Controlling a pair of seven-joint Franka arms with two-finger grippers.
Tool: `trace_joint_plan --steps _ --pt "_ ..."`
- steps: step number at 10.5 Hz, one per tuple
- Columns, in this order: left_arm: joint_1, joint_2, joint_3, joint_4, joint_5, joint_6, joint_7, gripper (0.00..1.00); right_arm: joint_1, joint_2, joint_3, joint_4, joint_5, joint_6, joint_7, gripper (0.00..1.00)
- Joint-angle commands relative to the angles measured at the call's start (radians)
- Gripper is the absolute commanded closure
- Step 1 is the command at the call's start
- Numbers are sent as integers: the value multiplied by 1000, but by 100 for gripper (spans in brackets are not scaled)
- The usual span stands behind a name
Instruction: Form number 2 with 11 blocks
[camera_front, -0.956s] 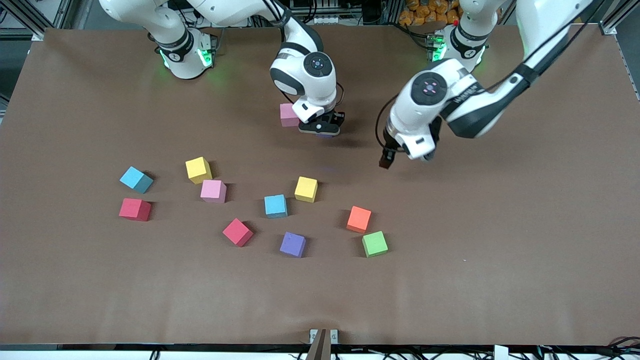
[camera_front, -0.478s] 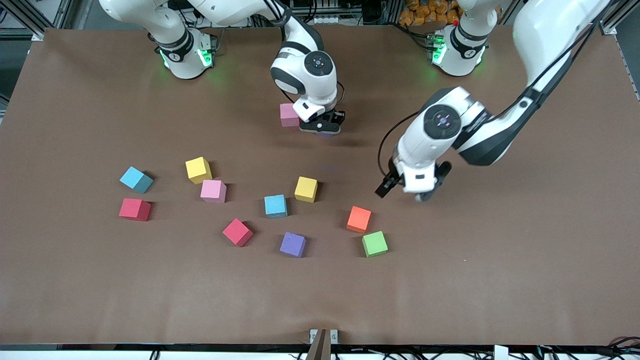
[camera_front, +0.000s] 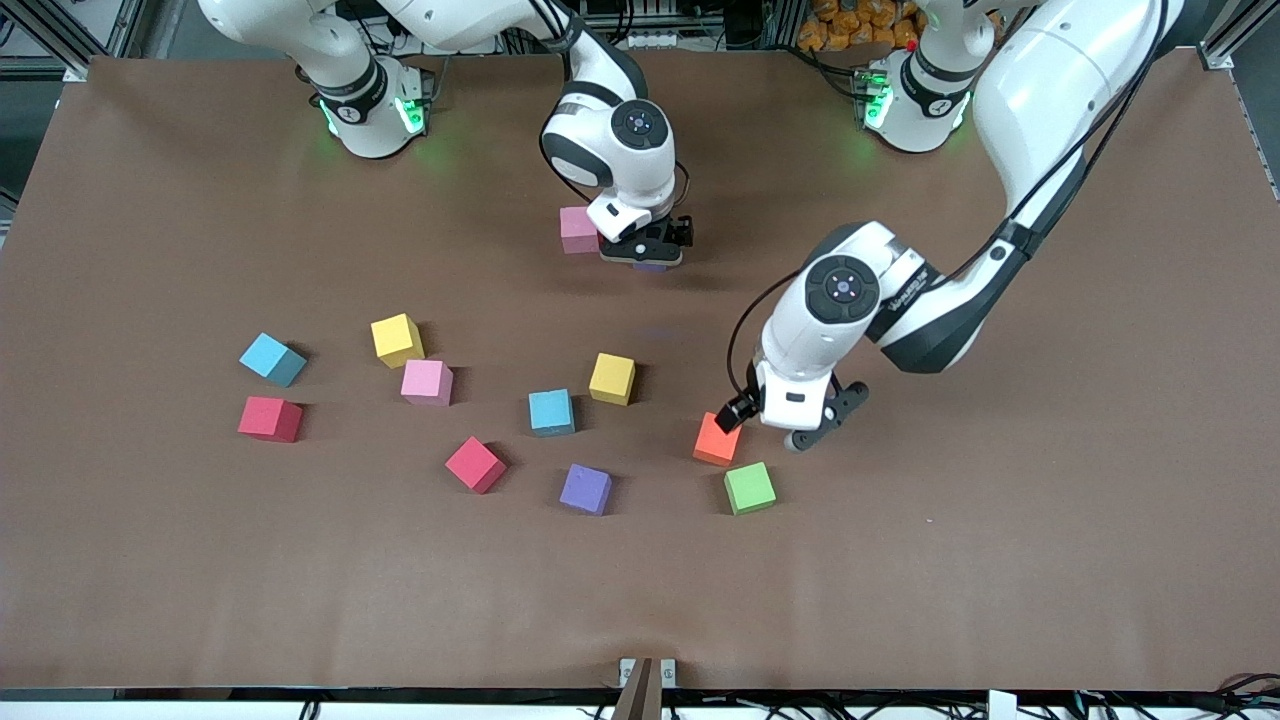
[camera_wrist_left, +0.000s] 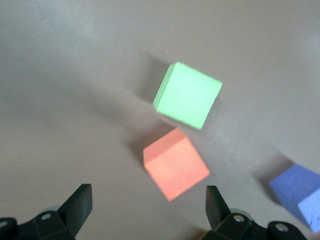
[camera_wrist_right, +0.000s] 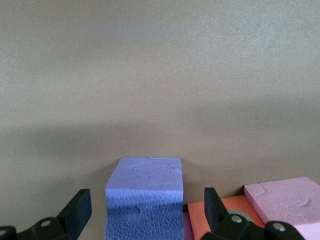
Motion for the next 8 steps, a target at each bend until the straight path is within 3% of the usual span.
trace_joint_plan --steps 1,4,6,8 --pt "-66 63 93 41 18 95 23 0 -1 1 4 10 -18 -5 6 0" --pt "-188 124 204 91 12 146 6 0 -44 -51 4 13 -18 -10 2 0" --pt "-193 127 207 93 9 148 -26 0 -106 -88 4 13 -18 -11 -4 0" --pt "-198 138 207 119 7 149 -147 0 -224 -100 4 10 -21 -55 -131 0"
